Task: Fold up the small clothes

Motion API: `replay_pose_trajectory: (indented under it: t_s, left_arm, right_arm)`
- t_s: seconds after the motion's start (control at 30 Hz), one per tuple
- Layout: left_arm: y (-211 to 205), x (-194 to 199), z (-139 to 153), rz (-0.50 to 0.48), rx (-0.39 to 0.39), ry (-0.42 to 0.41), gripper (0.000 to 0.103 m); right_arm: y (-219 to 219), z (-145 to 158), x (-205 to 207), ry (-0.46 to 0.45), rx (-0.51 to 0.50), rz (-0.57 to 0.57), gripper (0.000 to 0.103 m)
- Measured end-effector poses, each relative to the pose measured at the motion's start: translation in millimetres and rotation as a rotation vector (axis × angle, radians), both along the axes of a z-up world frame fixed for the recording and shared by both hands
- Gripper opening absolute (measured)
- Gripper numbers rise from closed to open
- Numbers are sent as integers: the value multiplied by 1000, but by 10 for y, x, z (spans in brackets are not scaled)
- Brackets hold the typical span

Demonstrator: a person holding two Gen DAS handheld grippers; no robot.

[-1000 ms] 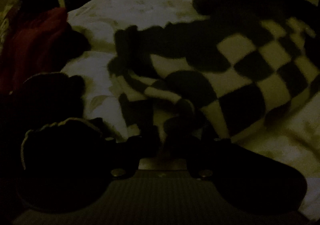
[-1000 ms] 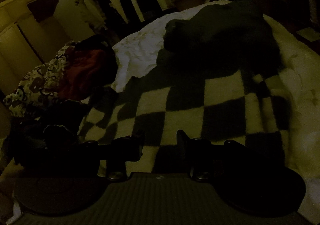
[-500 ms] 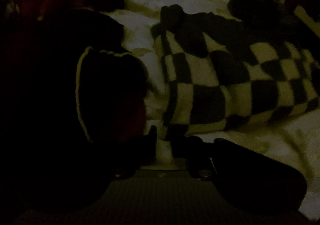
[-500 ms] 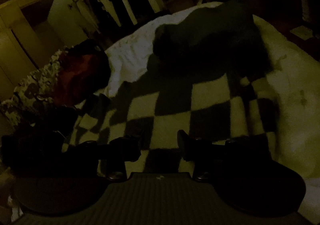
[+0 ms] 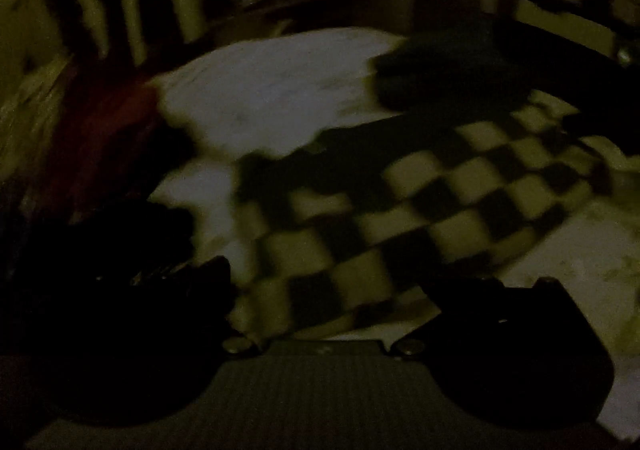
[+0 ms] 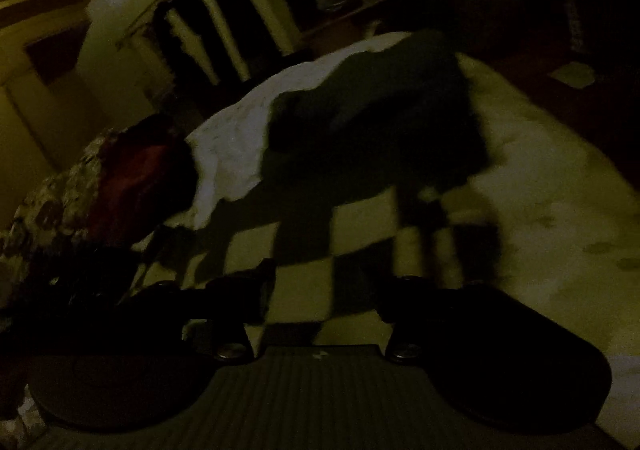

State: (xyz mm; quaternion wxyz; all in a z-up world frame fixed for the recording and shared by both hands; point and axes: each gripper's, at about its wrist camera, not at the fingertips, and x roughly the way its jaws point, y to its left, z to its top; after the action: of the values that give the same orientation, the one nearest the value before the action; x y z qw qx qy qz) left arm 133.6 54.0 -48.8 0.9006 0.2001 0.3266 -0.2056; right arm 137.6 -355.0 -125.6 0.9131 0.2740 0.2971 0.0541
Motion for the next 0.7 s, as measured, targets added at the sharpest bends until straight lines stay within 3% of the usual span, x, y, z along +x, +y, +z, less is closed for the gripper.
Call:
replay_pose_trajectory:
  t_s: [0.1, 0.3, 0.4, 0.47, 0.6, 0.7]
  left_arm:
    - [-496, -80, -109, -74, 12, -13, 103]
    - [-1386, -253, -341, -239, -15, 78, 99]
    - [-1741, -417, -418, -290, 25, 20, 99]
    - [-1905, -471, -497, -310, 54, -8, 99]
    - [-2133, -516, -658, -342, 79, 31, 99]
    - [-2283, -527, -765, -349, 106, 12, 99]
  right_arm:
    - [-136, -27, -74, 31, 2, -43, 88]
    - [-414, -100, -233, 68, 82, -113, 89]
    - [-526, -150, -300, 83, 95, -143, 91]
    - [-582, -189, -329, 87, 106, -148, 91]
    - [-650, -248, -365, 90, 138, -152, 92]
    - [-681, -261, -348, 94, 147, -138, 93]
